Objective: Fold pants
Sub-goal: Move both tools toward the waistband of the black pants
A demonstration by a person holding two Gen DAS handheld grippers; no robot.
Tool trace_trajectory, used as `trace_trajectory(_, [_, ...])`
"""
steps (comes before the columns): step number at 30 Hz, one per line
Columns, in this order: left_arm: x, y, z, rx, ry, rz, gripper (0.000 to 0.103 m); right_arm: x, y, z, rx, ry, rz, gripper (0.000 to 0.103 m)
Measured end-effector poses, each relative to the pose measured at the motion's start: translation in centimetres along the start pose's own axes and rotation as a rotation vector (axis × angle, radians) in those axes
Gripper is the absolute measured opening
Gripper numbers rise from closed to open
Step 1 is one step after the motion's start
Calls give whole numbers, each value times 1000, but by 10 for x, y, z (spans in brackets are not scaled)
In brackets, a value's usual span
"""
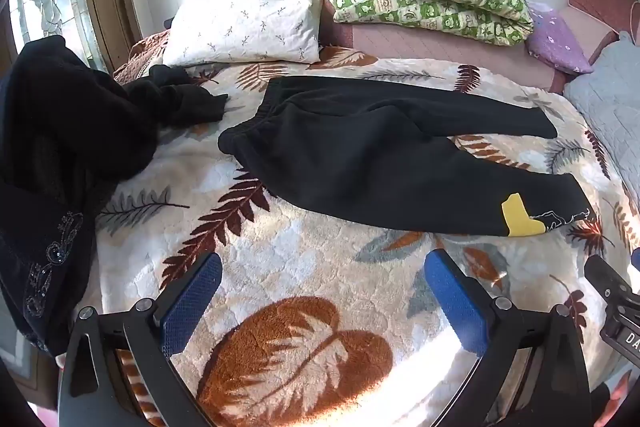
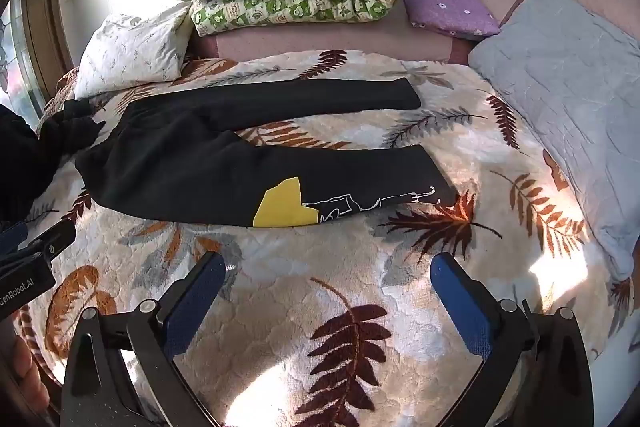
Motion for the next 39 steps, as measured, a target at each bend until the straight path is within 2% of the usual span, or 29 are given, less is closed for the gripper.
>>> trace_trajectory(11, [-4,-10,-3,-40,-9,37,102,0,0,2,-1,3,1,103])
trace_trajectory(30, [-8,-11,0,-58,3,33,102,-3,1,4,9,4,2,103])
trace_trajectory(39, [-4,-13,0,-61,-17,35,102,-4,0,4,3,9,6,103])
Point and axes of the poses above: each gripper's, at about its wrist camera, not at the fingertips, and x roughly the way its jaws point, y to its right, z to its underside, the point moved 4 cm from there along x, roughly the way its jaws point, and after that the axes turned 3 degrees about y, right-handed, at the moved point
